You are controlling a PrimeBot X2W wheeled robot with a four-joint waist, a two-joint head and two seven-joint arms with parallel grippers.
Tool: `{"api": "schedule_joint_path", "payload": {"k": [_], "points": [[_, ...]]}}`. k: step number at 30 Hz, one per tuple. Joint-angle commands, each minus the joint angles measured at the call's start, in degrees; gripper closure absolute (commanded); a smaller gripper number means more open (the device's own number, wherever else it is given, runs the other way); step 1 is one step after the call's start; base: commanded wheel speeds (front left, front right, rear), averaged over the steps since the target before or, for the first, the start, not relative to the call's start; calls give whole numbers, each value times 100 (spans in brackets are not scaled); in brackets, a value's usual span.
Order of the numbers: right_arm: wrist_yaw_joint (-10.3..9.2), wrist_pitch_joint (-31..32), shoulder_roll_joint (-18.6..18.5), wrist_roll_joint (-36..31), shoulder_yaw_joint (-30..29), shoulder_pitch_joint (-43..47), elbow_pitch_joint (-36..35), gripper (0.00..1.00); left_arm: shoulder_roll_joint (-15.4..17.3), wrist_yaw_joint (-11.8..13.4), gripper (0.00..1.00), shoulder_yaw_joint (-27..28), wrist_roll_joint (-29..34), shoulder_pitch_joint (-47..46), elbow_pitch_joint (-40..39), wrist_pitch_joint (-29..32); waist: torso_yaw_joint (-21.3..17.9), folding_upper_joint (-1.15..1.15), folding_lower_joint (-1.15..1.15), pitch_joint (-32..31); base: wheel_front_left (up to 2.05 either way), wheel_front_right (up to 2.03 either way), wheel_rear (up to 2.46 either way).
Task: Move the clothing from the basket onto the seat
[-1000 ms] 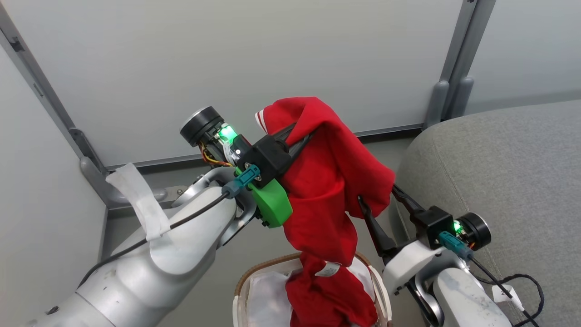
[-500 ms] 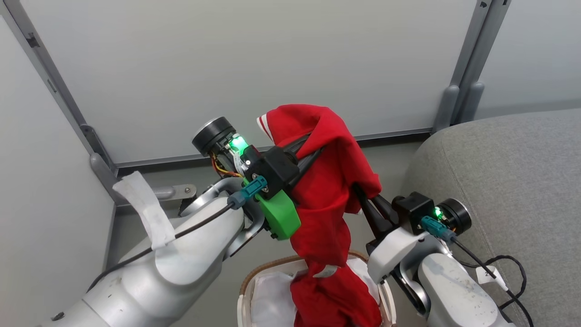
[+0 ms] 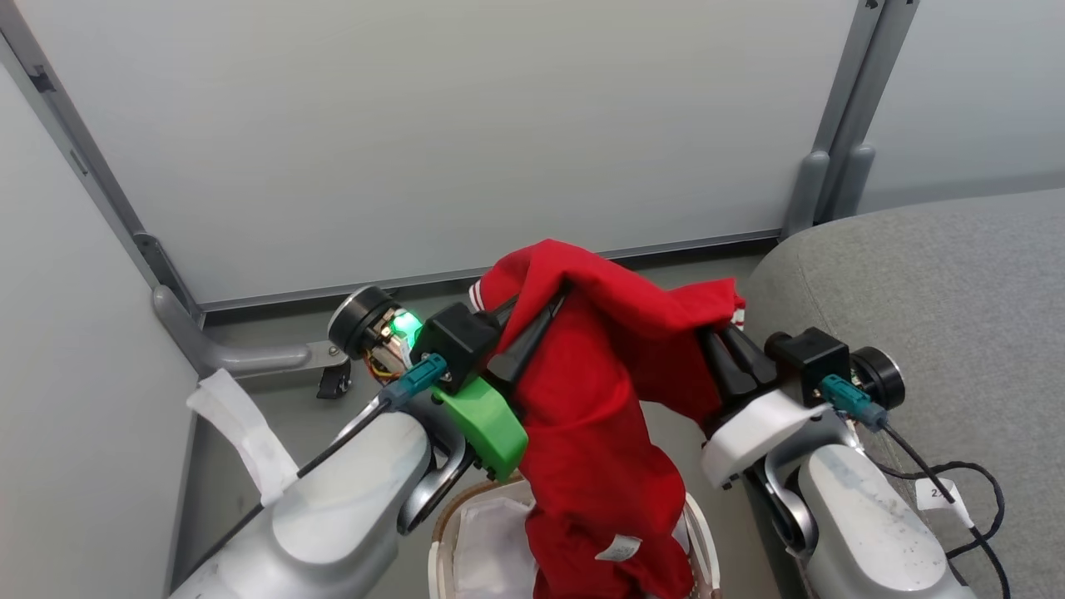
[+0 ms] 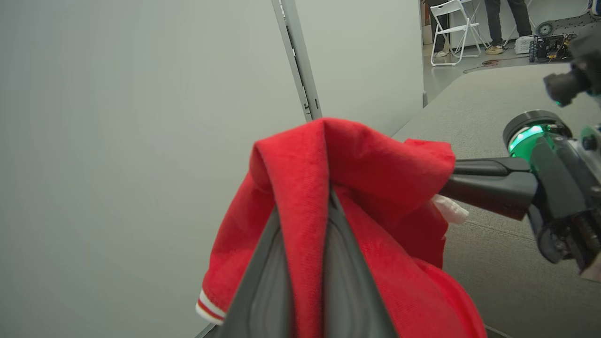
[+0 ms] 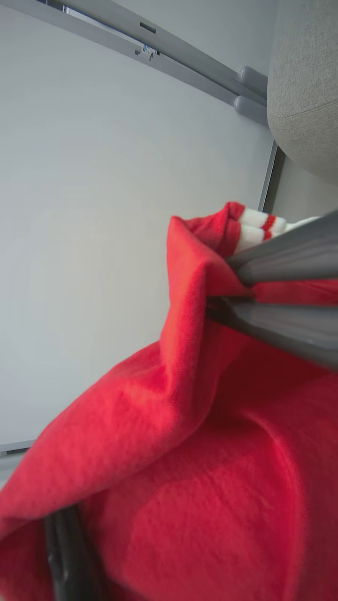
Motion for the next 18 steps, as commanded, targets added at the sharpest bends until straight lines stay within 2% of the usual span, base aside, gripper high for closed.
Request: {"api": "schedule_joint_path", "payload": {"k": [1,9,18], "points": [[-4,-28,-23,-61,-131,32,-81,100,-55,42,0,81,-138,203,28,-34,-29,0,0,20,0,0,0],[-4,-28,-24,-383,-744,-34,-416,100,-235,26,0,288,-356,799,172,-55,-90,0,0,69,0,0,0],[-4,-28,-24,-659,-1169,115,-661,100,-367,49,0,695,-193,1472,205,-58,-198,0,0,126,0,0,0]]}}
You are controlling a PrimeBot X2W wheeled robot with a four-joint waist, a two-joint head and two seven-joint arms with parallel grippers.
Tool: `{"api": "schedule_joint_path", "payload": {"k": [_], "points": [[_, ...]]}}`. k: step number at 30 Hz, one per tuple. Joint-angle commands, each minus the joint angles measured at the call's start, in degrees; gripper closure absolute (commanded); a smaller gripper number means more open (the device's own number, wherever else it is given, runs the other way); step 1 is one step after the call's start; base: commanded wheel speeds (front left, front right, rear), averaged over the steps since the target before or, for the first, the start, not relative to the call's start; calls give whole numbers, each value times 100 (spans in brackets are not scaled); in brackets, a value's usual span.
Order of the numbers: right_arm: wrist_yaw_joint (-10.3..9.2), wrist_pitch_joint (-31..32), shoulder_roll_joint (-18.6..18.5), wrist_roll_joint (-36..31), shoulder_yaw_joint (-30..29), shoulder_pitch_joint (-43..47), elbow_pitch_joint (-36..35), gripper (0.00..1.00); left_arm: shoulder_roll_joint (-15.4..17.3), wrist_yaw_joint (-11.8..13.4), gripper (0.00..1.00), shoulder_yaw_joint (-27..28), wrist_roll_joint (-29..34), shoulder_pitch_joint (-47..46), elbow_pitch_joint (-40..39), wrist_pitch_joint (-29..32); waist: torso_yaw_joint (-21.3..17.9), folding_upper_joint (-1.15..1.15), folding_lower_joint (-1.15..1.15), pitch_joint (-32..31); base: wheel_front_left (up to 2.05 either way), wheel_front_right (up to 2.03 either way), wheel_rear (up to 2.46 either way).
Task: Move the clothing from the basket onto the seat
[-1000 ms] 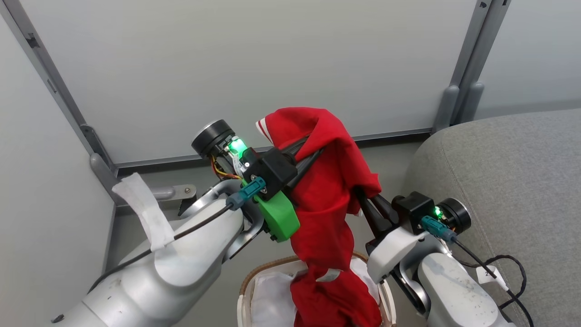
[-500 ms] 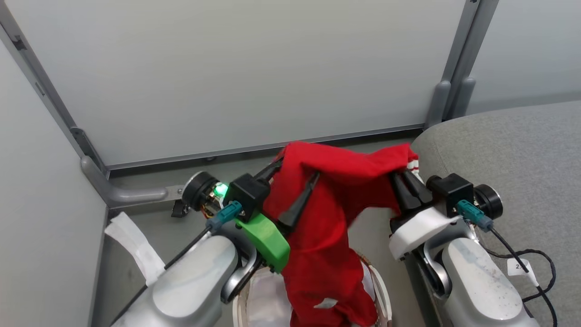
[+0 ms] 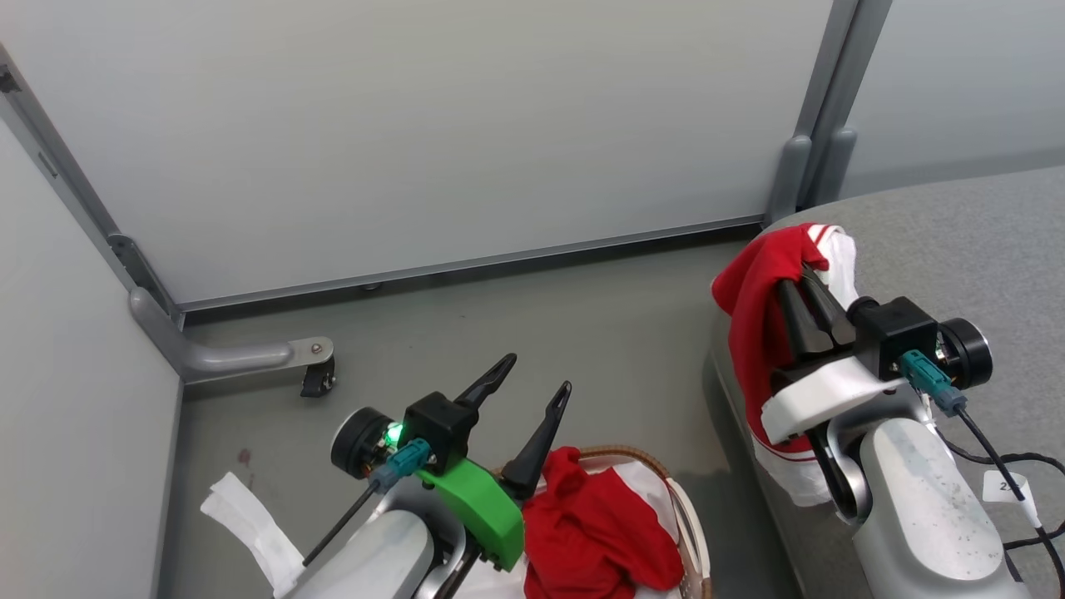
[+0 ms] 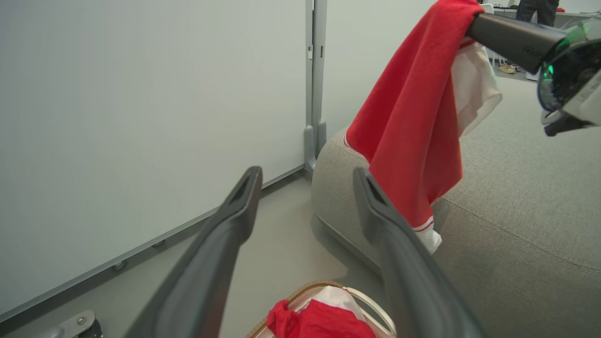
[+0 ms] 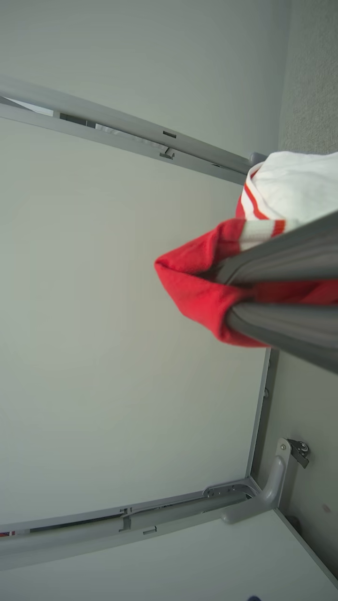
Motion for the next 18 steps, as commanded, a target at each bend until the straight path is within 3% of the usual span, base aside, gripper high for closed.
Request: {"api": "schedule_joint_path", "payload": {"k": [1,10,18], "points": [[-4,-28,-23,-35,-64,61,-60,100,-21,14,0,84,80,157,8,-19,-46,0,0,20,0,0,0],[-4,-28,-25,-196,-405,58,-169,100,-154,-32,0,601,317,541,-38,-14,-387,0,0,109,0,0,0],[-6,-28,-51,-389,-681,-23,-310,100,-296,-126,0,879,628,676,-145,-14,-1072,0,0,286,0,0,0]]}}
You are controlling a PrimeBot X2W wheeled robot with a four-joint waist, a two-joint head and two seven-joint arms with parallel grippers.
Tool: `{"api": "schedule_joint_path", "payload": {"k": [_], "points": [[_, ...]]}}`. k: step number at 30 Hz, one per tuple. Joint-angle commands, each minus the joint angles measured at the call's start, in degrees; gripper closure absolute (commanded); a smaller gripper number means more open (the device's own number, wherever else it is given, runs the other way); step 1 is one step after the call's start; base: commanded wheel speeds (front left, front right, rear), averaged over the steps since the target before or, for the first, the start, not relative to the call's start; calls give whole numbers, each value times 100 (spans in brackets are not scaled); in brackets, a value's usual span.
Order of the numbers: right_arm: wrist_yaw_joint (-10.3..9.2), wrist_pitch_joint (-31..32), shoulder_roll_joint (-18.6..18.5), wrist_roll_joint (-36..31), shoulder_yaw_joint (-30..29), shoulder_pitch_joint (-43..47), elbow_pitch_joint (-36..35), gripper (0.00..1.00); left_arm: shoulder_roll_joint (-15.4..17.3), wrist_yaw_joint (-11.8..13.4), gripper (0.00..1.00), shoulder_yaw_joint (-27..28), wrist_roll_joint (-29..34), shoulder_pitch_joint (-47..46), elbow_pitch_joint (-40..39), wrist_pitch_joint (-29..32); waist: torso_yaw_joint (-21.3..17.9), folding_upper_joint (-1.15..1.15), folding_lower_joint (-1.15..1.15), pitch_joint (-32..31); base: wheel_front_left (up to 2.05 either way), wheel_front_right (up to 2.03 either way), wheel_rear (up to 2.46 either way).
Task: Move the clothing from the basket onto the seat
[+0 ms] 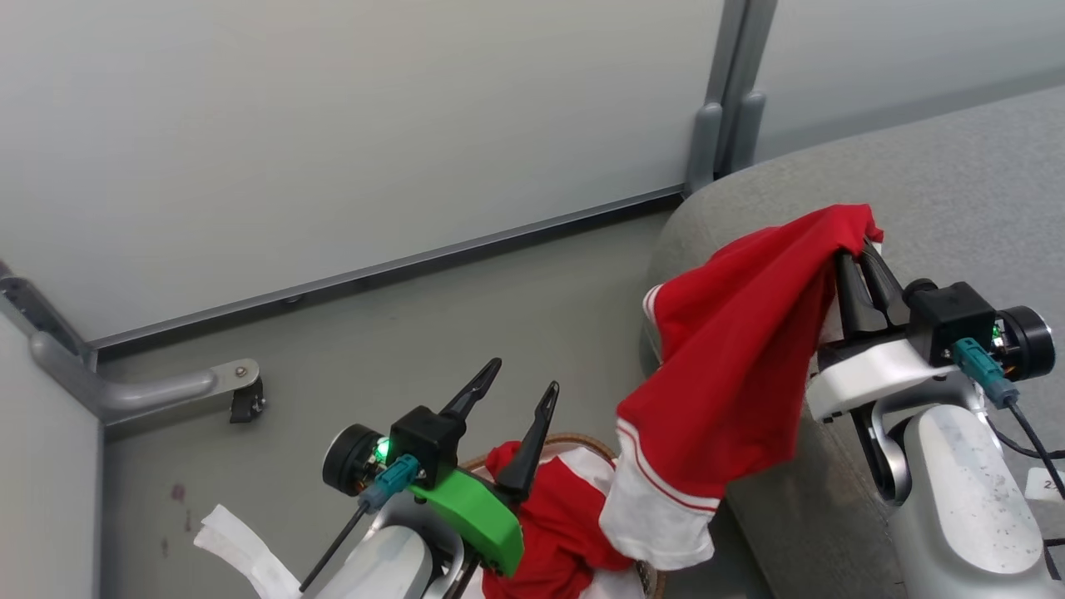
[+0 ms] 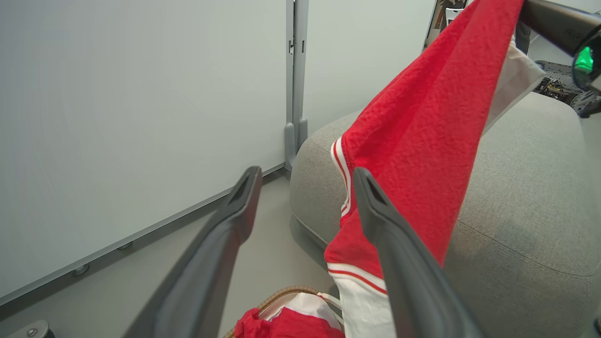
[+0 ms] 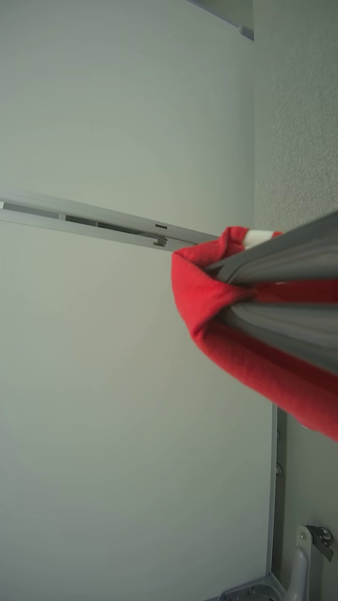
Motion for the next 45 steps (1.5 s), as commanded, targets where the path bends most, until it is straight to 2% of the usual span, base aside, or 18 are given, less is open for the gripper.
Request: {"api": "schedule_joint_path", "payload": {"k": [1,10,16,23,31,35,40,45], "points": [[-8,-28,-50,-35,-36,-33,-50,100,-18,-25,0,51,49,103,-21,-5,-440,0,0,159,0,0,0],[-7,-28,-158,-35,-379,-90,-189,100,-132,-128,0,69,363,-97,-33,-5,-1203,0,0,633,0,0,0],[-8,-28,-138,6,-580,-161,-256,100,-165,-166,0,19,500,-247,-70,-6,-1325,0,0,948,0,0,0],[-8,-28,-284,-25,-820,-654,-347,100,-108,-177,0,-10,655,-472,-221,-5,-1062,0,0,1457,0,0,0],[-8,-28,-1102,-89,-1071,-2230,-213,100,58,-183,0,-22,821,-865,-437,-6,-540,0,0,2293,0,0,0],[-8,-28,-1597,-128,-1171,-3208,110,100,151,-184,0,-1,914,-1051,-516,-6,-340,0,0,2678,0,0,0],[-7,63,-2223,-252,-1464,-4606,923,100,228,-183,0,21,1028,-1319,-667,-5,-62,0,0,3224,0,0,0],[-8,37,-2249,-454,-1711,-4842,1552,100,275,-184,0,48,1059,-1420,-714,-5,96,0,0,3543,0,0,0]]}}
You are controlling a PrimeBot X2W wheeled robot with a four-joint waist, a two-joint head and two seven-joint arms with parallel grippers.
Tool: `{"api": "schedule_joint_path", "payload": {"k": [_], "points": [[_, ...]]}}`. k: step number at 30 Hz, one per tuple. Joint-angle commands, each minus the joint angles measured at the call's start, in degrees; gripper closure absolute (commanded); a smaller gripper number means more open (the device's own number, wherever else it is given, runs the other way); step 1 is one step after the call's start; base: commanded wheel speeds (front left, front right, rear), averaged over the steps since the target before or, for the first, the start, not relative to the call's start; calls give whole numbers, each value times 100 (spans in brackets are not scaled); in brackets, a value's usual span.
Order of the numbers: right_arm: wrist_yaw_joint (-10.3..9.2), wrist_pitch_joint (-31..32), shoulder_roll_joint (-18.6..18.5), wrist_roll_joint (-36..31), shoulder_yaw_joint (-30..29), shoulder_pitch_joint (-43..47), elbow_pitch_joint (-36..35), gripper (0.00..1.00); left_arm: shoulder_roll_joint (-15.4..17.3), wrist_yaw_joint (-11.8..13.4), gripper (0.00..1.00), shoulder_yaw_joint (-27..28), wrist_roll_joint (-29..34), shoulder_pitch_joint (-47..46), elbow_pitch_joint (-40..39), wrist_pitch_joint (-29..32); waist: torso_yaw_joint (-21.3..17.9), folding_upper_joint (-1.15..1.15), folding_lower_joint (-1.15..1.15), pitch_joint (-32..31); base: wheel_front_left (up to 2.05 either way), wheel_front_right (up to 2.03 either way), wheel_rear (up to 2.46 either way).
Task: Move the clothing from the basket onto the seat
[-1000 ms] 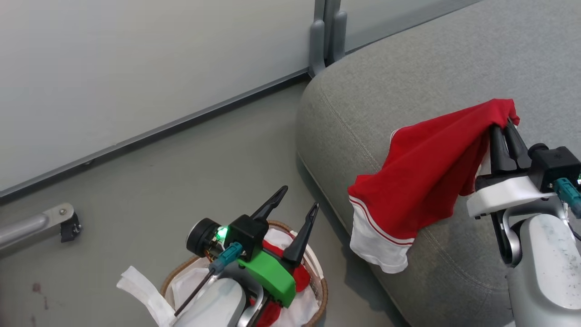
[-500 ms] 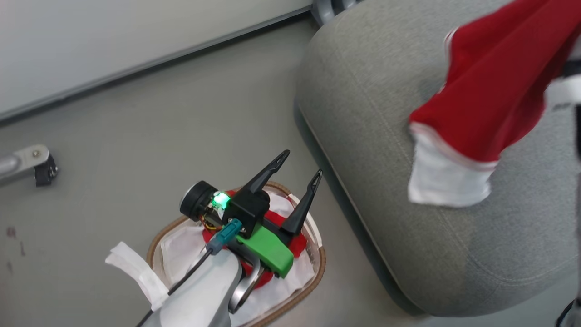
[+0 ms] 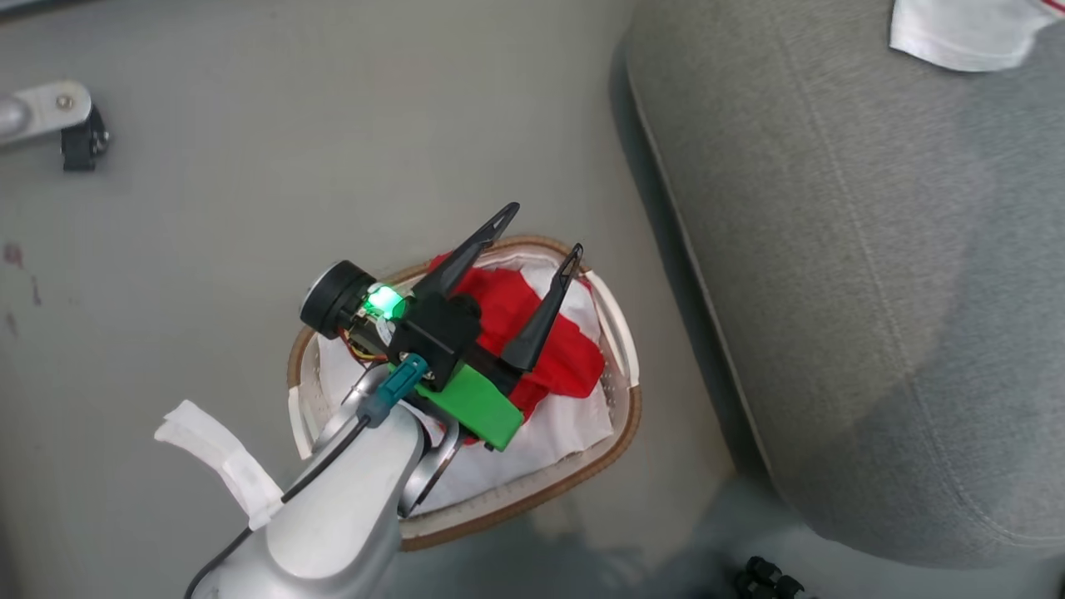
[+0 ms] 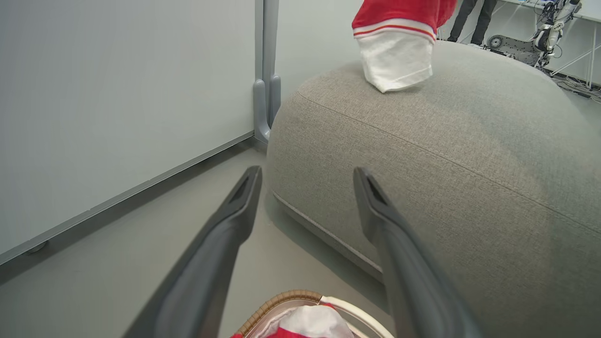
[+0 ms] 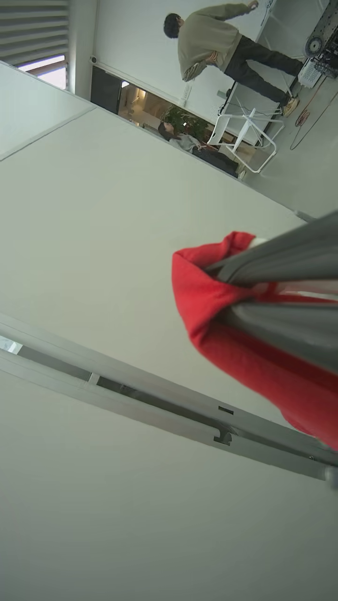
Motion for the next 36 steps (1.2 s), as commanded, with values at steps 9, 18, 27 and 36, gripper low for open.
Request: {"api": "schedule_joint_path", "payload": {"k": [9,18,27,36], "points": [[-8,-83,498,-178,-638,935,780,100,92,-3,0,180,47,-89,-63,-5,424,0,-1,707,0,0,0],[-8,-87,996,-275,-925,1784,894,88,171,7,0,307,97,18,-60,-5,317,0,-1,680,0,0,0],[-8,-87,1406,-312,-1046,2468,538,0,110,4,0,404,28,179,26,-5,216,0,-1,299,0,0,0],[-8,-88,1564,-152,-576,3199,247,0,28,52,0,834,-118,550,22,-5,221,0,-1,-524,0,0,0]]}}
